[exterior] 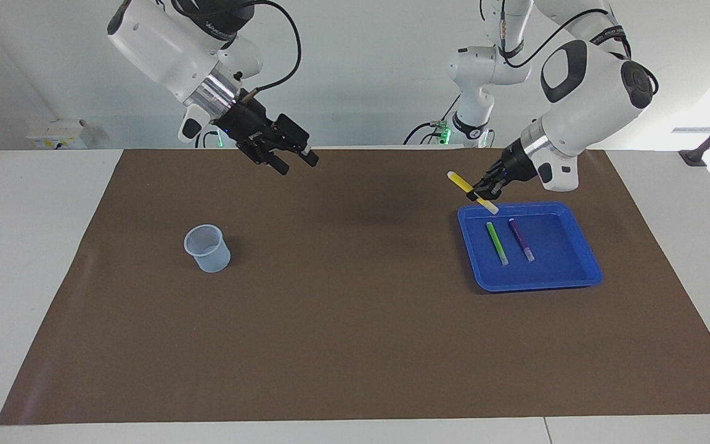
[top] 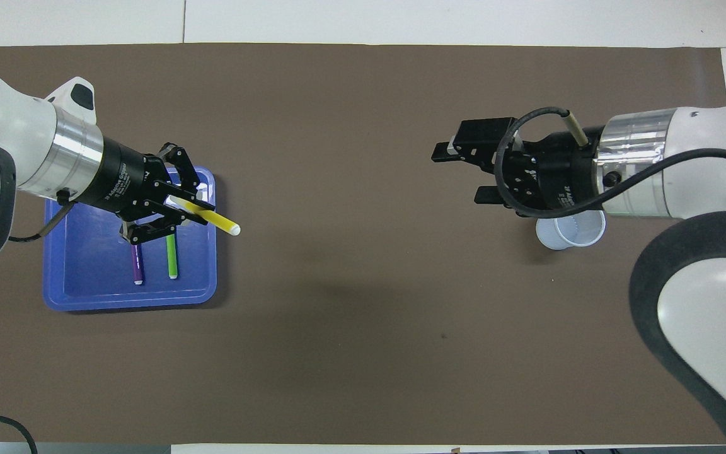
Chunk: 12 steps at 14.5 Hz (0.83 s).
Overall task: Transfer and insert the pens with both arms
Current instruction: 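Carry the yellow pen toward center while the right gripper approaches it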
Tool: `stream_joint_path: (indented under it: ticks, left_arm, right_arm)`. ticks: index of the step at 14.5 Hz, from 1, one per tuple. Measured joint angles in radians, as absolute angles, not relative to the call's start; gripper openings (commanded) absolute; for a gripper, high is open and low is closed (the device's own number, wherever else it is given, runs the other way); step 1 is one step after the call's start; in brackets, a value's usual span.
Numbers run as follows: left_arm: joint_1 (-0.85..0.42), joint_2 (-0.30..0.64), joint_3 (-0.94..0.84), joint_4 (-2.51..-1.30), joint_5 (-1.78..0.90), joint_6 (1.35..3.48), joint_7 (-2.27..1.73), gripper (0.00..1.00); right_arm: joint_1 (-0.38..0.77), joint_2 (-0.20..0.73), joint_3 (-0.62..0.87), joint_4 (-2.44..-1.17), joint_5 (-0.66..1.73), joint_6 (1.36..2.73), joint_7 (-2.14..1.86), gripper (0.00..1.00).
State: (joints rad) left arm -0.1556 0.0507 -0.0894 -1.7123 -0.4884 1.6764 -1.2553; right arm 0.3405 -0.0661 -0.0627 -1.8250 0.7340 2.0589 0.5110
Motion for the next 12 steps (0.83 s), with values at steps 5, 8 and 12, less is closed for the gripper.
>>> stream_joint_path:
  ticks: [5, 8, 12]
  left_arm:
    - [-0.274, 0.032, -0.099, -1.779, -0.653, 1.898, -1.661, 0.0]
    - [-0.302, 0.007, -0.1, -1.855, -0.791, 1.99, -1.694, 0.0]
    - [-0.296, -0.033, -0.091, -1.916, -0.889, 2.037, -1.696, 0.0]
  right_arm:
    - [0.516, -0.044, -0.06, -1.86, 0.8, 2.278, 0.626, 1.0]
    - [0.559, -0.029, -0.06, -1.863, 0.8, 2.32, 0.638, 0.89]
    - [0.554, -0.019, -0.07, -1.87, 0.8, 2.322, 0.584, 0.82]
